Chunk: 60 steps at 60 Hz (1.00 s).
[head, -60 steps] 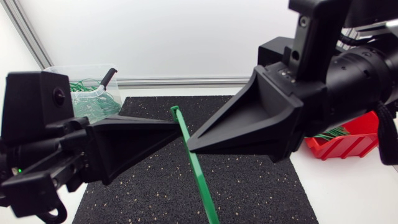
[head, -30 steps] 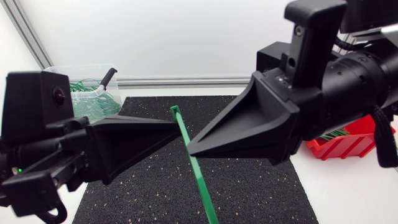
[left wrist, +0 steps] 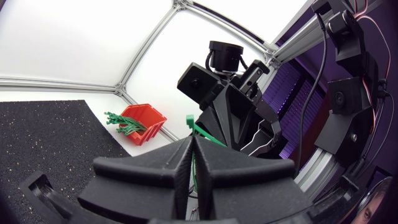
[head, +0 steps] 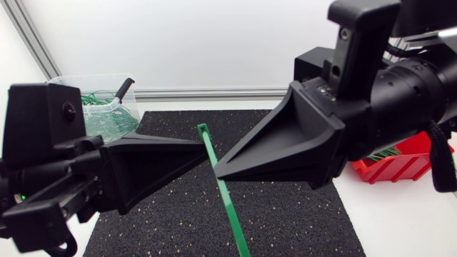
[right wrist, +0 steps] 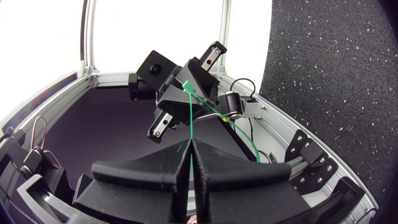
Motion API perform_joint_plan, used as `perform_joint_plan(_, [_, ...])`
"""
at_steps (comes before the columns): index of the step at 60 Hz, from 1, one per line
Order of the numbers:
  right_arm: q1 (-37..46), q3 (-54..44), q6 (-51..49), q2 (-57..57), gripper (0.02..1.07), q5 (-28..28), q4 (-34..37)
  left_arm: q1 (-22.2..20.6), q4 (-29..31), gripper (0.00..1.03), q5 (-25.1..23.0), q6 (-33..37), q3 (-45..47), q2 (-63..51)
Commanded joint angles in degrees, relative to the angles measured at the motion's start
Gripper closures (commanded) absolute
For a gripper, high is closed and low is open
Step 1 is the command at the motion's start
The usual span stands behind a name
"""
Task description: Take a green cable tie from the red box, thread the tail through the head to close it, then place it in the transparent bin on the left.
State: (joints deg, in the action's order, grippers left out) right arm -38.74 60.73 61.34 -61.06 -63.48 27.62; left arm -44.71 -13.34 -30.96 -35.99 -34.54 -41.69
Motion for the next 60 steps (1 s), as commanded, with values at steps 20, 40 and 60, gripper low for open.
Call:
perform_joint_plan(20, [-0.90, -1.23, 1.32, 0.76, 1.01, -0.33, -0.81, -0.12, -0.28, 0.99, -0.06, 0.13, -1.49, -0.93])
perform_joint_plan(40, [-0.46, -1.93, 1.32, 0.41, 1.01, -0.24, -1.42, -0.20, -0.02, 0.99, -0.06, 0.13, -1.58, -0.67])
perform_joint_plan(60, [-0.02, -2.63, 1.32, 0.85, 1.01, -0.24, -1.69, -0.20, 0.07, 0.99, 0.20, 0.13, -1.67, -0.32])
